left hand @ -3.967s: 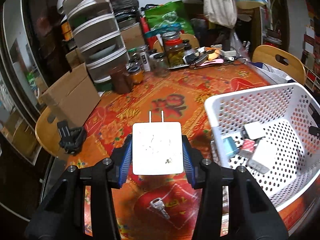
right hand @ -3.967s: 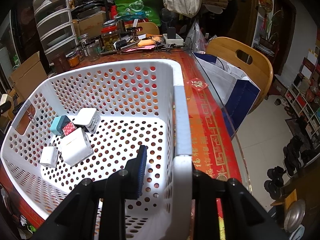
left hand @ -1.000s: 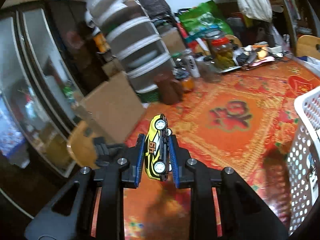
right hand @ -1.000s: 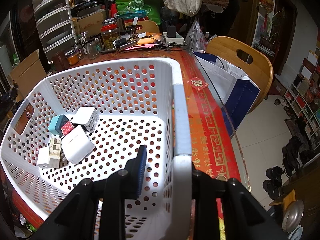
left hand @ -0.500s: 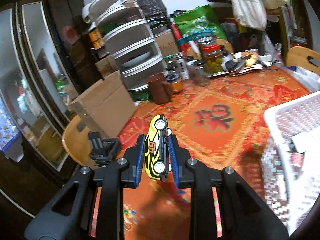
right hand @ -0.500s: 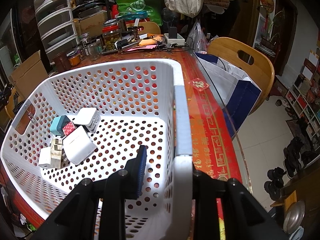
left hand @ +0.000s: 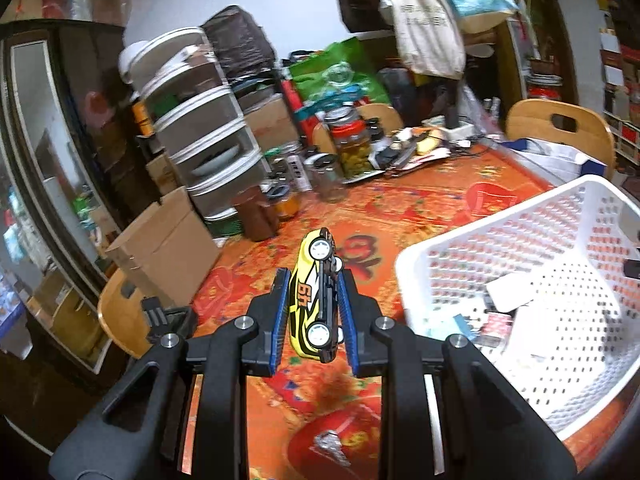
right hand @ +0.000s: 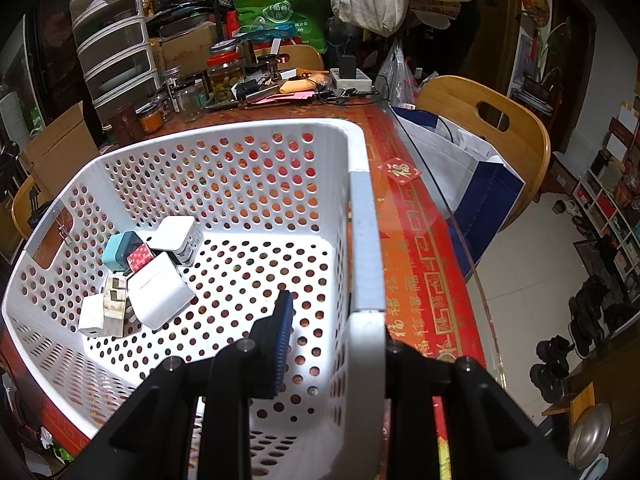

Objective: Organize rigid objects
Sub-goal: 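Carry the yellow toy car into the basket and release it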

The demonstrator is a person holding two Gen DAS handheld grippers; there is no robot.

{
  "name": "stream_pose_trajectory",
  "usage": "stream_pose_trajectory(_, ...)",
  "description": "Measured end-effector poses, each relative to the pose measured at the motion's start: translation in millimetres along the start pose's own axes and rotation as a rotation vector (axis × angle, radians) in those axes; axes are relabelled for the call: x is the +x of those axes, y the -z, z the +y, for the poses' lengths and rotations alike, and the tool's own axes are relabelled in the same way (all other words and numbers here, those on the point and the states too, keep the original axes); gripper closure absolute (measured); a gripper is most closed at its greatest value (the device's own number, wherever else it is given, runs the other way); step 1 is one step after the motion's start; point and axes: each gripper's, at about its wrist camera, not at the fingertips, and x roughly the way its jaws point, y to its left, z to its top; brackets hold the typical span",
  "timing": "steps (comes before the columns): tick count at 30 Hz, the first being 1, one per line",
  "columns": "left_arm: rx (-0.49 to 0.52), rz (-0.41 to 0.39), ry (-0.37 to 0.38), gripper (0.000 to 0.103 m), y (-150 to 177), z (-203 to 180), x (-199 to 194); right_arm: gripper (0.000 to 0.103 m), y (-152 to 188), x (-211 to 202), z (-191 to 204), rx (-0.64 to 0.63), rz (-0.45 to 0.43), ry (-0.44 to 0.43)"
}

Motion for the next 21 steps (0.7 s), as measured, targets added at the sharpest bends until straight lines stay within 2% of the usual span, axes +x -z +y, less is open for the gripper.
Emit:
stream_pose_trajectory(4, 0.015, 0.070, 0.156, 0.081, -9, -24, -4, 0.076, 0, 0, 1, 0.000, -0.001, -0.001)
stream_pose_trajectory(8, 0.082, 0.120, 0.223, 0.081, -21, -58, 0, 0.076, 0, 0, 1, 0.002, -0.002, -0.005)
stream_pose_trajectory(11, 0.110, 0.201, 0.284, 0.081, -32, -85, 17, 0.075, -1, 1, 0, 0.003, -0.001, -0.011)
stream_pose_trajectory(15, 0.193, 0.332, 0.334, 0.081, -44, -121, 51, 0.075, -2, 2, -1, 0.002, -0.001, -0.018)
stream_pose_trajectory(21, 0.369, 0.510, 0.324, 0.081, -35, -178, 103, 0.075, -1, 4, -1, 0.000, 0.007, -0.015)
